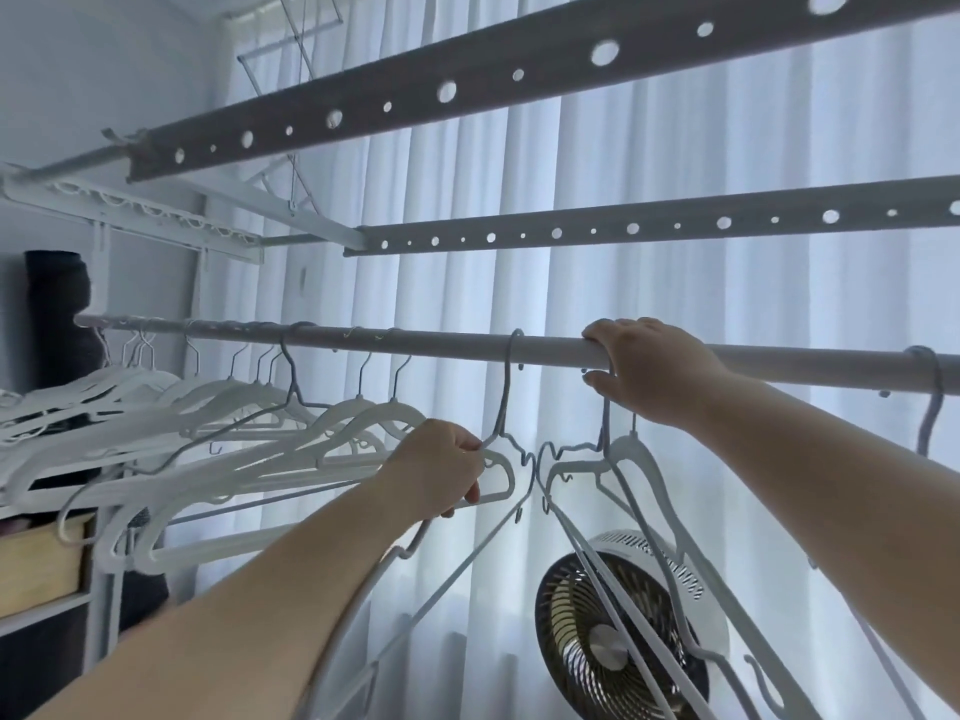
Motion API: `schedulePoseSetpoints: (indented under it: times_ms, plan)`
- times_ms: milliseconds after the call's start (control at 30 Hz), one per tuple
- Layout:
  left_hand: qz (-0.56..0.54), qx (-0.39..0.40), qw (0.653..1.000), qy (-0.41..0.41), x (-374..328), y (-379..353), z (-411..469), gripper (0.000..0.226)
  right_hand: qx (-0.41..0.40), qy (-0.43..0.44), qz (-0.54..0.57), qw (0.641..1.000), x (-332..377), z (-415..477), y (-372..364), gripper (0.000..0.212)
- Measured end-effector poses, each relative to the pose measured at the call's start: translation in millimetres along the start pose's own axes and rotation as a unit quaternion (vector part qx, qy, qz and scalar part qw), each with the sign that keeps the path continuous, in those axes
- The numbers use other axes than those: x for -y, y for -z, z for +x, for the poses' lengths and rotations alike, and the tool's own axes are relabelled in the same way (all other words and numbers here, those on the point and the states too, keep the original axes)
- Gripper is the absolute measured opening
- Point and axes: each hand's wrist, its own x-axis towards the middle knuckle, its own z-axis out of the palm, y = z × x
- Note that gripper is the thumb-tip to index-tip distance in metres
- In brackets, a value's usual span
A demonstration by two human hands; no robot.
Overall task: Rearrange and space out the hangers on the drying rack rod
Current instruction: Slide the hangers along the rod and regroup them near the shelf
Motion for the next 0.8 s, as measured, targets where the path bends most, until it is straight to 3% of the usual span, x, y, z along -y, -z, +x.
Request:
schedulePoseSetpoints:
  times_ms: [300, 400, 600, 800]
  plan:
    - [0.013, 0.031, 0.999, -0.033, 5, 6, -3, 0.015, -0.009, -0.001, -0.02, 1.0, 11, 1, -3, 0.035]
    - [0.052, -0.023, 0.996, -0.072, 13, 15, -4, 0.024, -0.004, -0.002, -0.021, 1.0, 12, 1, 0, 0.038]
    - [0.123, -0.187, 0.972, -0.071, 37, 50, -12, 0.015, -0.005, -0.006, -0.03, 1.0, 19, 5, 2, 0.041]
    - [0.213, -0.226, 0.95, -0.032, 62, 83, -19, 0.028, -0.015, 0.01, -0.041, 0.999, 39, 17, 8, 0.05]
